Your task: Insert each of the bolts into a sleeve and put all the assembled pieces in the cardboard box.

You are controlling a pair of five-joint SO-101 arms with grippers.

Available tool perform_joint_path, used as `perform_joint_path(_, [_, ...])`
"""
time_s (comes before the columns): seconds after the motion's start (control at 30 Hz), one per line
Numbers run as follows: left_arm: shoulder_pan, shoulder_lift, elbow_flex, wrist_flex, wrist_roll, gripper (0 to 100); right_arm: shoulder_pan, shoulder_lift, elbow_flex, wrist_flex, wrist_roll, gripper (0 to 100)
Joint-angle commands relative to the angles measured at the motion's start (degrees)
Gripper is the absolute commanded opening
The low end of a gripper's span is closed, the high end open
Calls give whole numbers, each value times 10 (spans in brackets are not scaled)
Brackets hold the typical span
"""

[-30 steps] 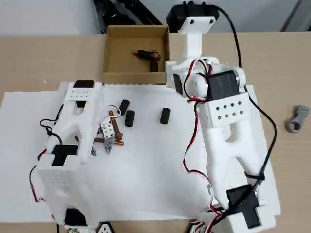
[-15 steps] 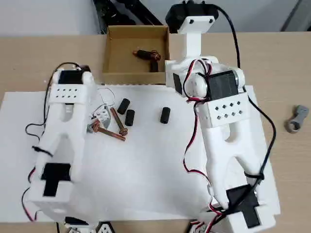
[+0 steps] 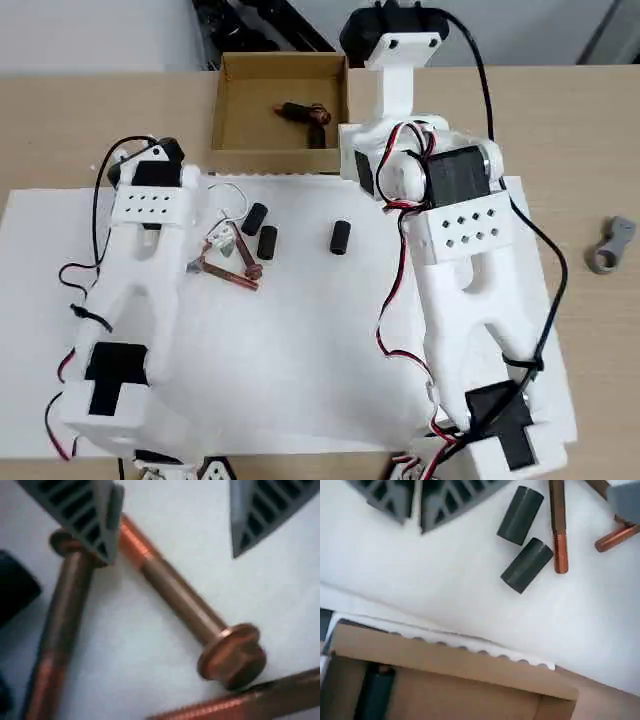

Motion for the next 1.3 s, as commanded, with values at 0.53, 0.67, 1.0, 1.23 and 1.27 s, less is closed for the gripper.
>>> perform_joint_path(0.53, [-37,63,-2,-38,62,141,1,-27,-3,-7,0,8])
perform_joint_path(0.67, [-37,69,-1,-47,63,141,1,-25,-3,-7,0,8])
perform_joint_path(1.0, [-40,70,7,-47,61,141,1,-23,-3,-7,0,8])
perform_joint_path(1.23, [-61,130,9,-47,62,141,1,-23,-3,-7,0,8])
perform_joint_path(1.27, [-65,148,1,-47,62,141,1,-24,-3,-7,0,8])
